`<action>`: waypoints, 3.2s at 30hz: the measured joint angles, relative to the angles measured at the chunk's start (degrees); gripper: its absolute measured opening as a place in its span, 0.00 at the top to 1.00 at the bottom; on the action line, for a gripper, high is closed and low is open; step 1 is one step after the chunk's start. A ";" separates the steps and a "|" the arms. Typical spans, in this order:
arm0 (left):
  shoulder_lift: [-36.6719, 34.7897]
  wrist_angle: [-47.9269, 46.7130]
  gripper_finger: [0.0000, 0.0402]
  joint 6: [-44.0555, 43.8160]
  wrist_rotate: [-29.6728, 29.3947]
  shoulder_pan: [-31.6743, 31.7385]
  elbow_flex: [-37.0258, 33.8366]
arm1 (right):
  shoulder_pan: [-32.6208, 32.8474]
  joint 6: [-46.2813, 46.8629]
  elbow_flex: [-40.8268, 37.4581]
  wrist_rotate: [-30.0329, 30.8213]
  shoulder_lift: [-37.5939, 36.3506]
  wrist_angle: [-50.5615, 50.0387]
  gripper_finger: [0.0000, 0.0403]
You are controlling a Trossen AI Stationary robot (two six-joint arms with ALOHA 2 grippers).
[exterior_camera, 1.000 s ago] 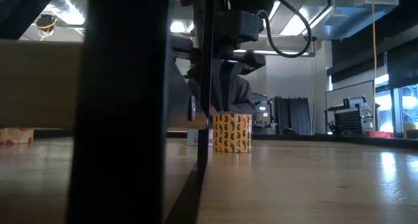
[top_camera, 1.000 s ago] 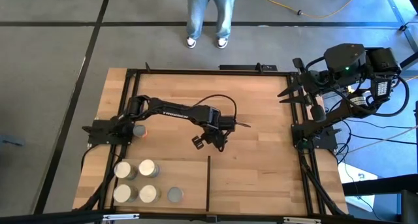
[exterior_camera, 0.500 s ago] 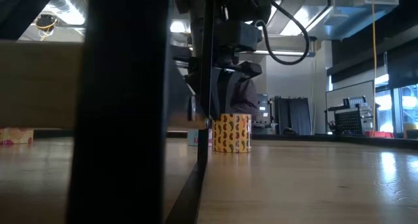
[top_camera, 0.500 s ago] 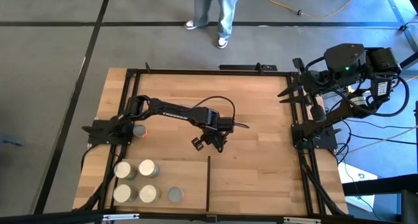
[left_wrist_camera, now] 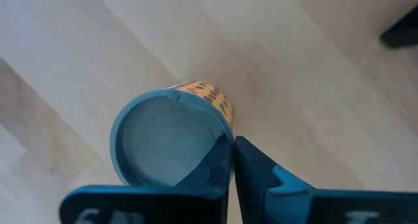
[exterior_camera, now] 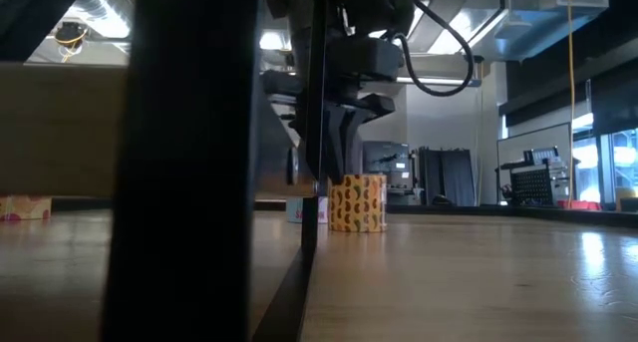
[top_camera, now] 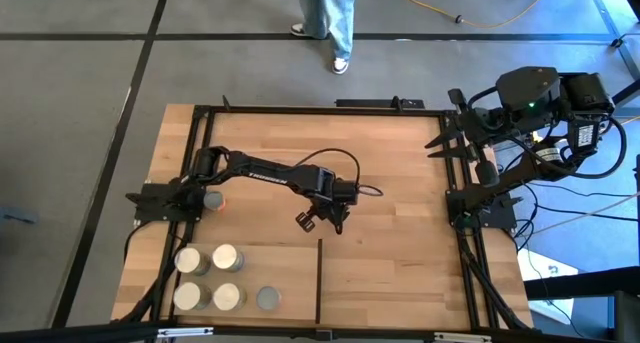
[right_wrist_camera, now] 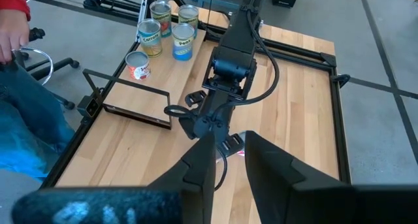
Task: Pick and place cans onto a shelf
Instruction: Put the canned black beans on the shelf
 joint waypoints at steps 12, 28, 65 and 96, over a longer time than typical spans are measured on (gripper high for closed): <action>-7.22 -3.69 1.00 -10.10 -0.69 1.64 1.31 | -0.02 0.00 0.00 0.00 -0.02 -0.01 0.79; -21.66 -15.92 1.00 -31.17 -4.15 1.35 1.38 | -0.01 -0.22 0.00 0.01 -0.02 -0.01 0.79; -27.32 -17.01 1.00 -65.70 6.57 -23.97 -10.16 | 0.00 -2.84 0.01 0.00 -0.02 -0.01 0.79; -20.14 -13.90 1.00 -99.93 -17.15 -39.50 -10.71 | -0.01 0.02 0.00 0.00 -0.02 0.18 0.79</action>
